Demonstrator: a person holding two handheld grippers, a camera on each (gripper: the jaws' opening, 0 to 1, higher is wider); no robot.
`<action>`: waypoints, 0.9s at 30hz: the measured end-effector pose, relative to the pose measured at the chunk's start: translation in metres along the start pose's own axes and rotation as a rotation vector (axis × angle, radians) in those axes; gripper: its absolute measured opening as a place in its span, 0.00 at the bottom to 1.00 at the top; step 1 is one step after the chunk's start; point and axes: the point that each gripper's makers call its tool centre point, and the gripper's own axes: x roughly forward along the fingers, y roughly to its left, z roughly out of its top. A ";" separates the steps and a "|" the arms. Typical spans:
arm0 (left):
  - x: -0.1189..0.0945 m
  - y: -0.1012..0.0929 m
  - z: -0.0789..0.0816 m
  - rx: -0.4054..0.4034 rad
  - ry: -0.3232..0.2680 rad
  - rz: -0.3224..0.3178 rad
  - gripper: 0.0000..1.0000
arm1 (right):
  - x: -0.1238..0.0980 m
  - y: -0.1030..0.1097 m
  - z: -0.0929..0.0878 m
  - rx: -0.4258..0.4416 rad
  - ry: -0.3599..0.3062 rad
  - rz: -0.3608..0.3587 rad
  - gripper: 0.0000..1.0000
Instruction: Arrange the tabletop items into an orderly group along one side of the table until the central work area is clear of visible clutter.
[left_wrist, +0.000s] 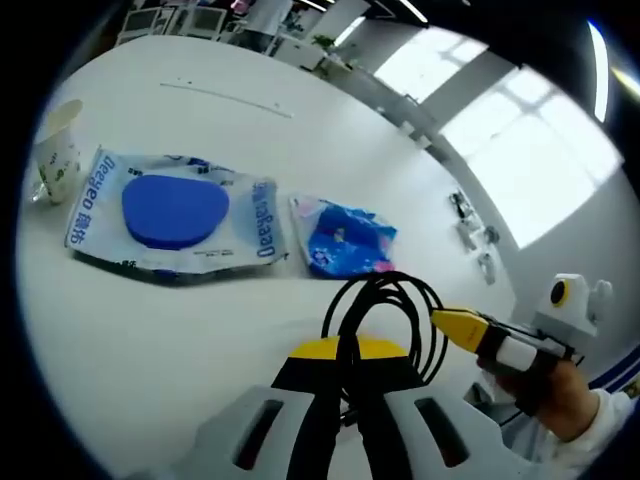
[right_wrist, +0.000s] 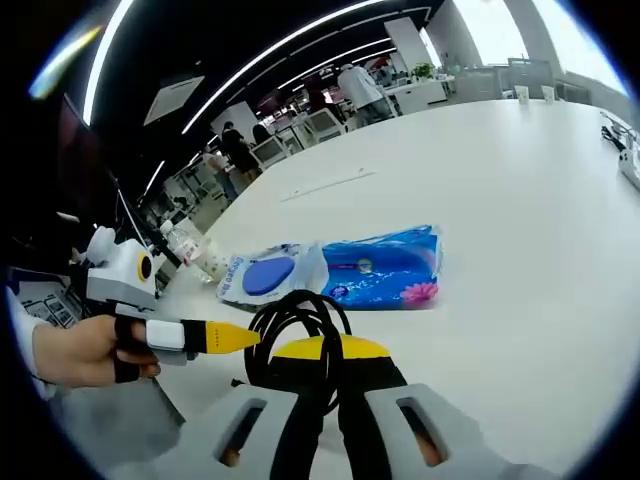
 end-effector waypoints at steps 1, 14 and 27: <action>0.002 -0.001 0.000 -0.001 0.001 0.000 0.00 | 0.001 -0.003 0.000 0.003 0.002 0.000 0.00; 0.018 -0.002 -0.007 -0.019 0.016 0.016 0.00 | 0.010 -0.029 -0.005 0.012 0.036 0.010 0.00; 0.038 0.002 -0.013 -0.017 0.048 0.038 0.00 | 0.013 -0.042 -0.018 0.024 0.079 0.012 0.00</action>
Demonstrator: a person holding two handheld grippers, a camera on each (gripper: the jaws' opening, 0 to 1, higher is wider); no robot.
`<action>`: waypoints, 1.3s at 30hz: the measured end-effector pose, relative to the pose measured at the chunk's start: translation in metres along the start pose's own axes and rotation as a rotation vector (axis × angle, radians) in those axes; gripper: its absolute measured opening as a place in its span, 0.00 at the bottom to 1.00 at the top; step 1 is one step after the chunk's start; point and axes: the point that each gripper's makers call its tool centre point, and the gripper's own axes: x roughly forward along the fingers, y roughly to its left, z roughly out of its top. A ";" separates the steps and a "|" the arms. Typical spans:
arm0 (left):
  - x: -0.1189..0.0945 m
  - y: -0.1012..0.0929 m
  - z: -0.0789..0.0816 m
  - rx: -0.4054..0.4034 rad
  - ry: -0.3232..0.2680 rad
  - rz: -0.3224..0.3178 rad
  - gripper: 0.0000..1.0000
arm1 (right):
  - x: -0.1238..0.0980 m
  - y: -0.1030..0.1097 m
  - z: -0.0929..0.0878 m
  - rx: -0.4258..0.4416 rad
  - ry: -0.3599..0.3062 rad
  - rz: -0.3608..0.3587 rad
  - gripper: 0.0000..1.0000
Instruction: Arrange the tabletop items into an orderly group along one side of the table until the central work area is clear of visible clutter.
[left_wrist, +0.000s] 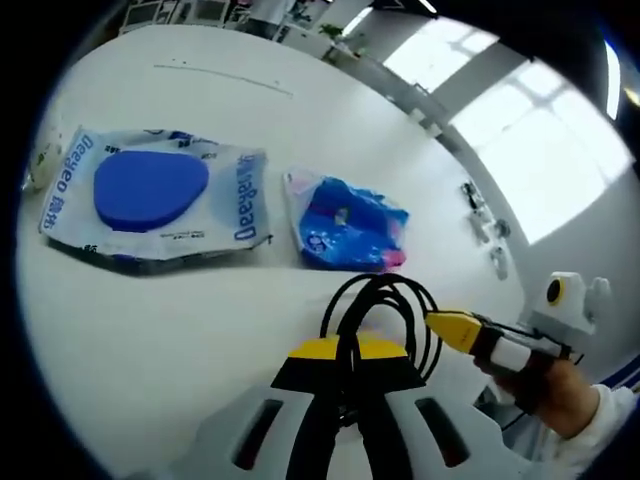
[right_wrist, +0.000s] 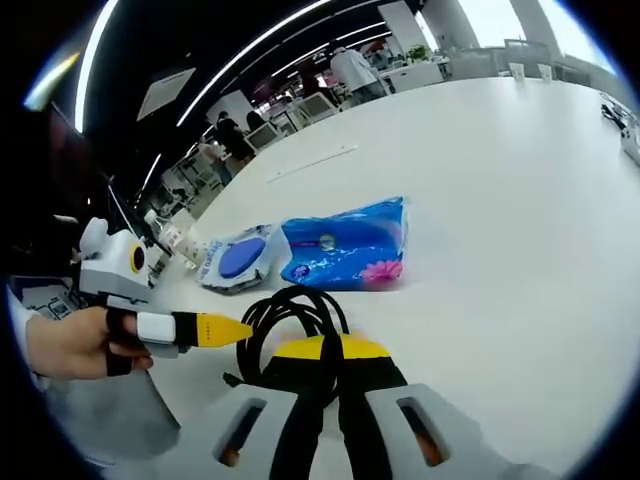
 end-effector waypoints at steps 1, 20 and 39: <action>0.001 0.001 0.000 -0.002 0.000 0.002 0.00 | 0.000 0.000 0.000 -0.006 0.005 0.000 0.00; 0.013 0.012 -0.010 0.032 -0.010 0.021 0.00 | 0.013 -0.014 -0.022 -0.032 0.075 -0.002 0.00; 0.015 0.015 -0.008 -0.047 -0.053 -0.030 0.00 | 0.018 -0.018 -0.022 -0.040 0.075 0.000 0.00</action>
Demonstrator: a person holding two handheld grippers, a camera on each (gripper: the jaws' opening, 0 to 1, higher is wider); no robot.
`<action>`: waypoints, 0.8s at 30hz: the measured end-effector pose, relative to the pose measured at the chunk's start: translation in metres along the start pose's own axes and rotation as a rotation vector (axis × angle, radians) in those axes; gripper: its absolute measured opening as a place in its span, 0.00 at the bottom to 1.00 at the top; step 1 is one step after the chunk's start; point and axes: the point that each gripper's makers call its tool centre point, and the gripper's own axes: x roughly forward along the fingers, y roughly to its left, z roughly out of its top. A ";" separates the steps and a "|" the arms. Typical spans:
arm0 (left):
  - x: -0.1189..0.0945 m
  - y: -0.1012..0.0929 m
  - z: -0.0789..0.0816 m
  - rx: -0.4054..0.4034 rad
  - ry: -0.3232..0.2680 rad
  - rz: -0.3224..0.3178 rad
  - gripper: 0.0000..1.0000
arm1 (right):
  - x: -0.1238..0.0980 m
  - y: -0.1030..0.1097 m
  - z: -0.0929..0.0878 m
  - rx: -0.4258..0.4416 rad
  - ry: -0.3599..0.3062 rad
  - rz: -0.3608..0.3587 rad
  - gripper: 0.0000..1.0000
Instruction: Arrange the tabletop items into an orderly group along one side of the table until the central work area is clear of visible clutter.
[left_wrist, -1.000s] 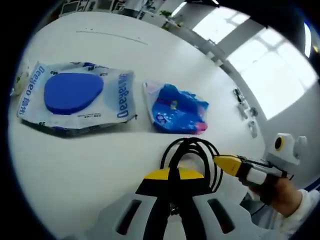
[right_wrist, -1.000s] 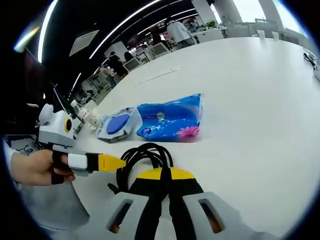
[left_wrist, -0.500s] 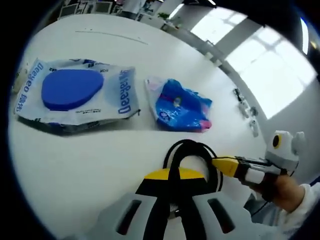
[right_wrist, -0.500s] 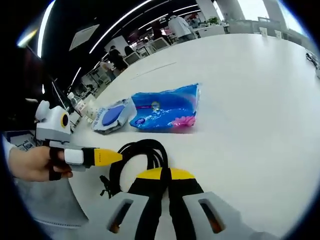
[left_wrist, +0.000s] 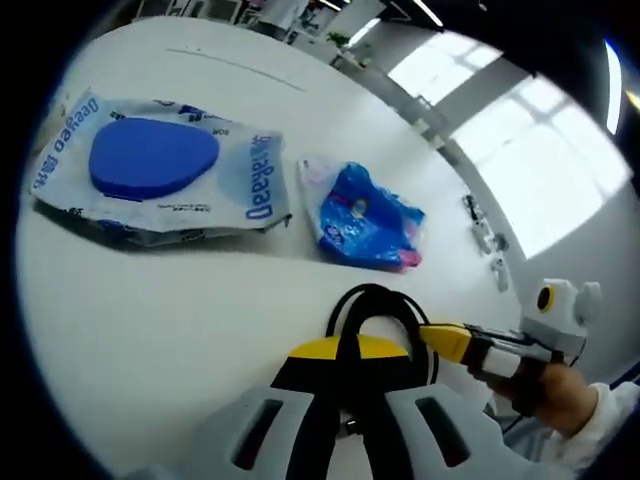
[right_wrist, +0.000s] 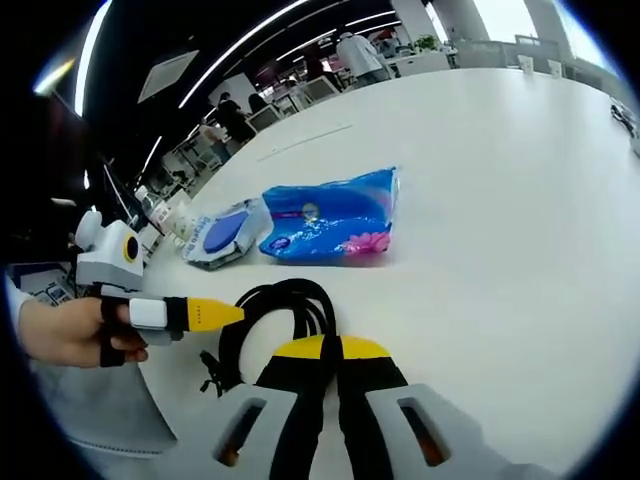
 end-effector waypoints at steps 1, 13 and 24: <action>0.000 0.000 0.000 0.002 0.000 0.001 0.00 | -0.001 0.001 0.000 -0.005 0.006 0.001 0.00; -0.017 -0.014 0.023 0.179 -0.103 0.024 0.56 | -0.019 0.025 0.028 -0.125 -0.098 0.045 0.36; -0.036 -0.027 0.026 0.267 -0.104 0.030 0.67 | -0.026 0.029 0.027 -0.134 -0.102 0.052 0.37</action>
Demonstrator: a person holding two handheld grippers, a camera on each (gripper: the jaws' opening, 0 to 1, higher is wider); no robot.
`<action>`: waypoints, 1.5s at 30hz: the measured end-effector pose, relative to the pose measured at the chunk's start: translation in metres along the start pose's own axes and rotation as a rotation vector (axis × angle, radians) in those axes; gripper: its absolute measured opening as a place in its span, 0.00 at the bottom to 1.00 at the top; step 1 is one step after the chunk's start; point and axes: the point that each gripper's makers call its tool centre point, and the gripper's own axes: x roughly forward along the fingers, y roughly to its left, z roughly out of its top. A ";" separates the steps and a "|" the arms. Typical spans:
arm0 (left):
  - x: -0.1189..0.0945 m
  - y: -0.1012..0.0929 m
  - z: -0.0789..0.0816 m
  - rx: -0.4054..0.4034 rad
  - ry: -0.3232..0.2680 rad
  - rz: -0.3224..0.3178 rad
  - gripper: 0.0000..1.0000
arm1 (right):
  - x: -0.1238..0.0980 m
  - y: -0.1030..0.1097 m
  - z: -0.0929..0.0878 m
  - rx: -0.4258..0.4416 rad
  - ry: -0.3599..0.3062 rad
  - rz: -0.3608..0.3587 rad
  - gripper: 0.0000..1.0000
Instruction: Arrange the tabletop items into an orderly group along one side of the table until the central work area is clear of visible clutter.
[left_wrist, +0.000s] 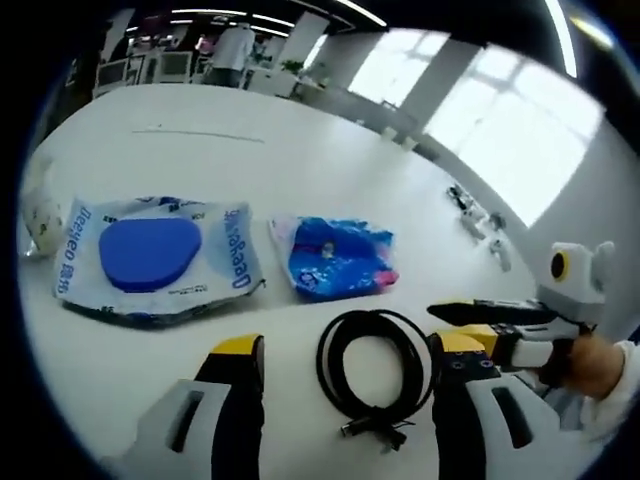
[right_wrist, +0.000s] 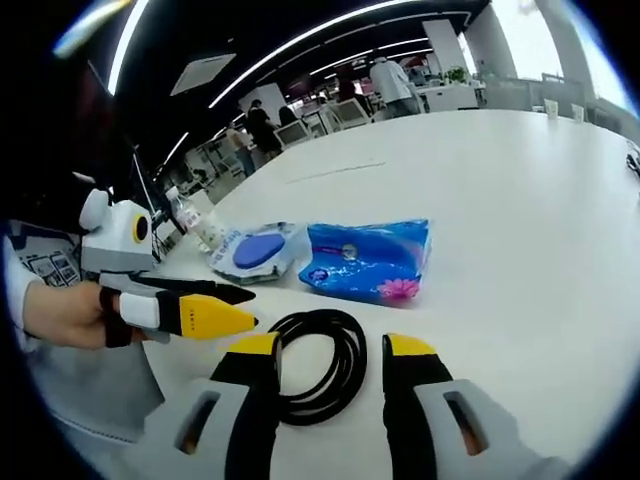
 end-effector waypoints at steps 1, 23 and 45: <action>-0.002 0.000 0.000 0.000 0.001 0.000 0.67 | -0.001 0.002 0.000 0.000 -0.004 0.000 0.37; -0.035 0.017 0.012 0.093 0.010 -0.020 0.69 | -0.009 0.006 -0.003 0.014 -0.018 -0.049 0.46; -0.099 0.069 0.009 0.069 -0.022 0.018 0.69 | -0.025 0.036 -0.016 -0.041 0.006 -0.149 0.53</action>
